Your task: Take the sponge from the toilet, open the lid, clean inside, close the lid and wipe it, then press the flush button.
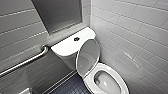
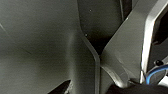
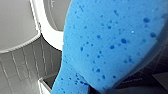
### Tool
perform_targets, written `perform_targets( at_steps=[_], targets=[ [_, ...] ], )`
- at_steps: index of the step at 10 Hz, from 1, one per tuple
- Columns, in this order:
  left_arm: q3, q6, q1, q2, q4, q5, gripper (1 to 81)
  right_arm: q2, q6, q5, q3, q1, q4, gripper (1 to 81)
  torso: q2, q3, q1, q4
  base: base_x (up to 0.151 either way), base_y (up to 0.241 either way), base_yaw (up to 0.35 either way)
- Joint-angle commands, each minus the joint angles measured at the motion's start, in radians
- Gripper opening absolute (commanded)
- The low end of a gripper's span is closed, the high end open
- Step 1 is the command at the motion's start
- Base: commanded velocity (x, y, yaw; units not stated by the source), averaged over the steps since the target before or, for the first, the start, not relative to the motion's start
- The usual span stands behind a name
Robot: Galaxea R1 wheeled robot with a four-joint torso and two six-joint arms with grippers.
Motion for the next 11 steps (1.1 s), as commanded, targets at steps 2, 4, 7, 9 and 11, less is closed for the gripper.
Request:
perform_targets(
  at_steps=[2, 4, 7, 9, 11],
  targets=[
    [0.024, 0.008, 0.012, -0.003, 0.002, 0.08, 81.1, -0.032, -0.023, -0.124, 0.075, 0.16, -0.018, 1.0, 0.0, 0.0, 0.0, 0.0, 0.0, 0.0, 0.0],
    [0.024, 0.008, 0.012, -0.003, 0.001, 0.079, 81.1, 0.016, -0.022, -0.197, 0.06, 0.249, -0.004, 1.0, 0.0, 0.0, 0.0, 0.0, 0.0, 0.0, 0.0],
    [0.022, 0.006, 0.012, -0.006, 0.001, 0.079, 81.1, 0.139, -0.022, -0.276, -0.034, 0.334, 0.002, 1.0, 0.0, 0.0, 0.0, 0.0, 0.0, 0.0, 0.0],
    [0.021, 0.006, 0.012, -0.011, -0.001, 0.079, 81.1, 0.223, -0.011, -0.332, -0.112, 0.412, 0.005, 1.0, 0.0, 0.0, 0.0, 0.0, 0.0, 0.0, 0.0],
    [0.021, 0.005, 0.012, -0.014, -0.002, 0.079, 81.1, 0.315, -0.009, -0.398, -0.211, 0.484, 0.007, 1.0, 0.0, 0.0, 0.0, 0.0, 0.0, 0.0, 0.0]
  ],
)
